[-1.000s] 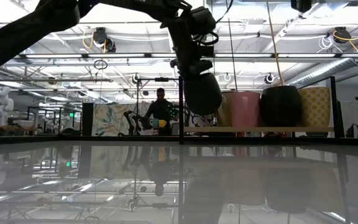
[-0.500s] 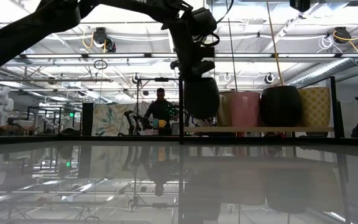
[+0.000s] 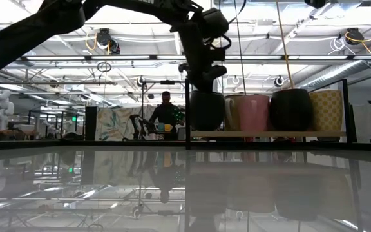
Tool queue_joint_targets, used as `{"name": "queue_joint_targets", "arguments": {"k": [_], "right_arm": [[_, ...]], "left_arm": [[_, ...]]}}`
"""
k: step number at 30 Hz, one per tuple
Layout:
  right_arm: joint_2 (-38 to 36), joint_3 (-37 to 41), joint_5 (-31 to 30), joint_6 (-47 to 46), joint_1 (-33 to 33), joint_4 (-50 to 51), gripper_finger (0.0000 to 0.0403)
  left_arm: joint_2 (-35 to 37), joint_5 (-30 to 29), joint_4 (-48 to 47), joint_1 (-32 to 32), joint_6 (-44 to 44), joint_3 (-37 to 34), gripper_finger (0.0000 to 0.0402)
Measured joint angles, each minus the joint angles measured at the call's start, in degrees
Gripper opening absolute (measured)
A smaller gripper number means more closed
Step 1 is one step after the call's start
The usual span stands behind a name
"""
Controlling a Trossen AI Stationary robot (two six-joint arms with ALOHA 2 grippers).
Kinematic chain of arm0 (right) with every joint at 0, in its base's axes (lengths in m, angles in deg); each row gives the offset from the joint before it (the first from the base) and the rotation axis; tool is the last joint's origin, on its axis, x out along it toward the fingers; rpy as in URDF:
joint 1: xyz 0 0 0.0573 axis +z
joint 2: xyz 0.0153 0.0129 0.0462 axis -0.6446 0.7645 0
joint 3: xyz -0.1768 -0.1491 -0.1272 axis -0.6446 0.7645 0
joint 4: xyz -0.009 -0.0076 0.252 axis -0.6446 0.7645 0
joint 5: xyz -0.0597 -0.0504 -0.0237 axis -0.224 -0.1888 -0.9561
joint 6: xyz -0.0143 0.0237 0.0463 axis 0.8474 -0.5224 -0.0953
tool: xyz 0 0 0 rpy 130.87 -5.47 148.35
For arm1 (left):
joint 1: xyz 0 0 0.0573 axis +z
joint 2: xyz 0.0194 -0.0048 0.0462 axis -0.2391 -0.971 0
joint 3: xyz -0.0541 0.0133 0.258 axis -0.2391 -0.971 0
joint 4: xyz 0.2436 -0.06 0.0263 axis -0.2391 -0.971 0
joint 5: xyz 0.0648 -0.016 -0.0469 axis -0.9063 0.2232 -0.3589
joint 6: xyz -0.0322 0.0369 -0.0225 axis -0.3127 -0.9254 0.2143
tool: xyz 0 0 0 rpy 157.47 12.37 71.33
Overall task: Place coffee mugs
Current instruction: Put the black mug on the shelf
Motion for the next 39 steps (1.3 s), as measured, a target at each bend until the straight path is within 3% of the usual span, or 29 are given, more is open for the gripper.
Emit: {"name": "queue_joint_targets", "arguments": {"k": [17,30,39], "right_arm": [[0.8,0.0,-0.2,4.1,-0.1,0.1,0.0000],[3.5,0.0,-0.6,20.4,-0.2,0.0,0.0000],[3.7,0.0,-0.7,24.5,-2.3,0.0,0.0000]], "left_arm": [[1.9,0.4,-0.7,-3.4,6.5,1.2,0.0148],[11.6,-0.5,-0.6,-5.9,9.9,1.4,0.0148],[18.8,-7.3,0.0,-5.9,10.4,1.4,0.0148]]}}
